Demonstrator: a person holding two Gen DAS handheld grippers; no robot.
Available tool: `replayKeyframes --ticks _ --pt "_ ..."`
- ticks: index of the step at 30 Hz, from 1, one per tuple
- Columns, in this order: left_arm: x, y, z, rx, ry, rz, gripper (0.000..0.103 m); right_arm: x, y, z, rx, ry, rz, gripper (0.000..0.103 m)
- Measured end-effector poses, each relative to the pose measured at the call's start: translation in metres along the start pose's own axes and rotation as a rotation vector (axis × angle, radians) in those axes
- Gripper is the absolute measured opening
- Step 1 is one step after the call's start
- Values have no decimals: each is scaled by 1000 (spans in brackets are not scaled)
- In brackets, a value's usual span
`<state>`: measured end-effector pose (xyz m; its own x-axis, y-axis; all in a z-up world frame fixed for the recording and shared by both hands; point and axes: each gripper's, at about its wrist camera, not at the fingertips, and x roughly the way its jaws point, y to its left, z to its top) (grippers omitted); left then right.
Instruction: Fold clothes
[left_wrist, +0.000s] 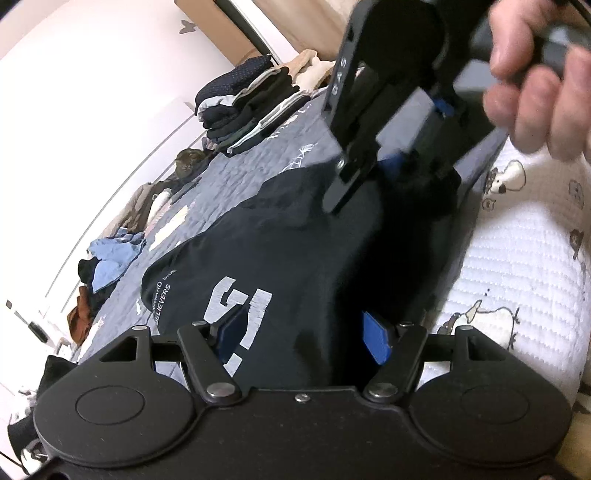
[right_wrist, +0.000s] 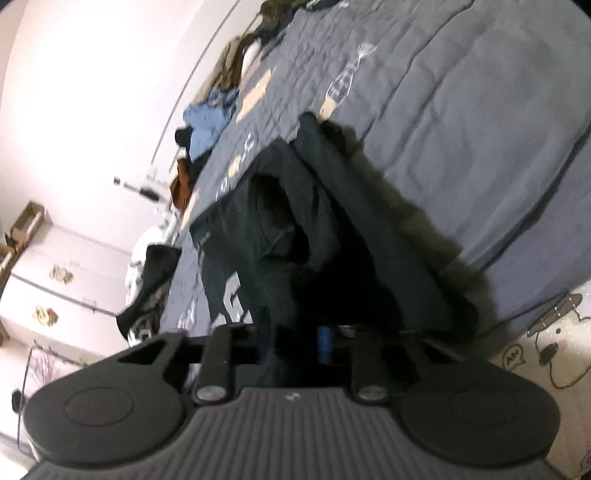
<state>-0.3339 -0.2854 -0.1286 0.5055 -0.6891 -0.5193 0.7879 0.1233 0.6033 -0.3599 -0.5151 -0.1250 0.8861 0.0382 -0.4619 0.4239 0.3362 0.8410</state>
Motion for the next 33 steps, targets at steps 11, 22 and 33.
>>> replayKeyframes --ticks 11,22,33 --pt "9 -4 -13 148 78 14 25 -55 12 12 -34 -150 14 11" --pt "9 10 -36 298 234 -65 15 -35 -9 7 -37 -70 -90 11" --pt "16 -9 -21 229 101 -43 30 -28 -9 6 -60 -61 -154 11"
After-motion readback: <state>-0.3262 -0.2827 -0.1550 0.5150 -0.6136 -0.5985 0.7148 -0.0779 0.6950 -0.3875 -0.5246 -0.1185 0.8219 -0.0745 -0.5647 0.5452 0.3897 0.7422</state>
